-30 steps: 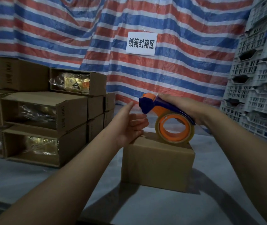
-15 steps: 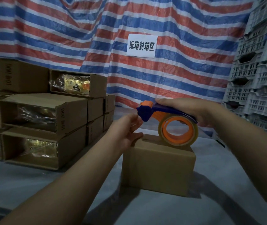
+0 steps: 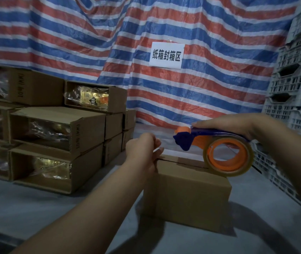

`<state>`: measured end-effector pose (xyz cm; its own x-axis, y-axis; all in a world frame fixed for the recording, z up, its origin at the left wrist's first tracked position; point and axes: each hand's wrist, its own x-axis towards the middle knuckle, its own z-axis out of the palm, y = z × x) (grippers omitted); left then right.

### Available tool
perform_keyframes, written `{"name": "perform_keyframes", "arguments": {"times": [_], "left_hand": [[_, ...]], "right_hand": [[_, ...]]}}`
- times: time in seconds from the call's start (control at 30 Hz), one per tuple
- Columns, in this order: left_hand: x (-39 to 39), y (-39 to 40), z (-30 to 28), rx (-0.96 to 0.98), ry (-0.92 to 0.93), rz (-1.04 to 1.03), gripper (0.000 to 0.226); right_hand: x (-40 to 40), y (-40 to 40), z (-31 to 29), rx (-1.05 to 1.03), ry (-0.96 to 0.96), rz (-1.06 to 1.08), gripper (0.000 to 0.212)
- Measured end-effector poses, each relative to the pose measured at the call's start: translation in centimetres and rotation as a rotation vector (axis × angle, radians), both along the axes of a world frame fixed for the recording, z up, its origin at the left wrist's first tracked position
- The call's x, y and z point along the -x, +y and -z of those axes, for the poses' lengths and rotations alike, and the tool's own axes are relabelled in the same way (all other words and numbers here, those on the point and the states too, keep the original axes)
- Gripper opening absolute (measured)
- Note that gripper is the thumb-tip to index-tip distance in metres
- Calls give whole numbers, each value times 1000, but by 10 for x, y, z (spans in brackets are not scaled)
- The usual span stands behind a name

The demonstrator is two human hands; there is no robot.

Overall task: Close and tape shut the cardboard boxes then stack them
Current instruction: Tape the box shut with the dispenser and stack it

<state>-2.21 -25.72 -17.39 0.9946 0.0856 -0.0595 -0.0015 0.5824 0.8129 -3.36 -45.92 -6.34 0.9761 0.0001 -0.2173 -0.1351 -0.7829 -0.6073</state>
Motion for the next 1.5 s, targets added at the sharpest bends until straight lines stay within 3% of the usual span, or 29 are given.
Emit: {"name": "perform_keyframes", "arguments": {"times": [0.13,0.23,0.33,0.5,0.8,1.07,1.17,1.27,1.5], "left_hand": [[-7,19,10,-772,-253,-236,24],[-6,33,15,-981,-309,-231,32],[-9,37,21,-971,-262,-163,27],[-7,37,28,-613,-92,50,10],[-4,44,41,-396,-32,116,19],[-9,40,50,-419,37,101,14],[-9,35,56,-572,70,123,13],[-7,31,56,-766,95,196,20],[-6,35,57,-804,105,307,40]], "right_hand": [[-3,2,6,66,-42,16,59],[-4,10,3,142,-46,-14,55],[-6,22,2,242,-34,-45,53],[-11,33,3,397,-54,-37,55],[-16,46,5,434,-54,-29,55],[-18,49,8,476,-78,-35,52],[-18,49,9,452,-64,-46,50],[-19,48,10,450,-63,-57,50],[-21,46,9,424,-50,-66,50]]}}
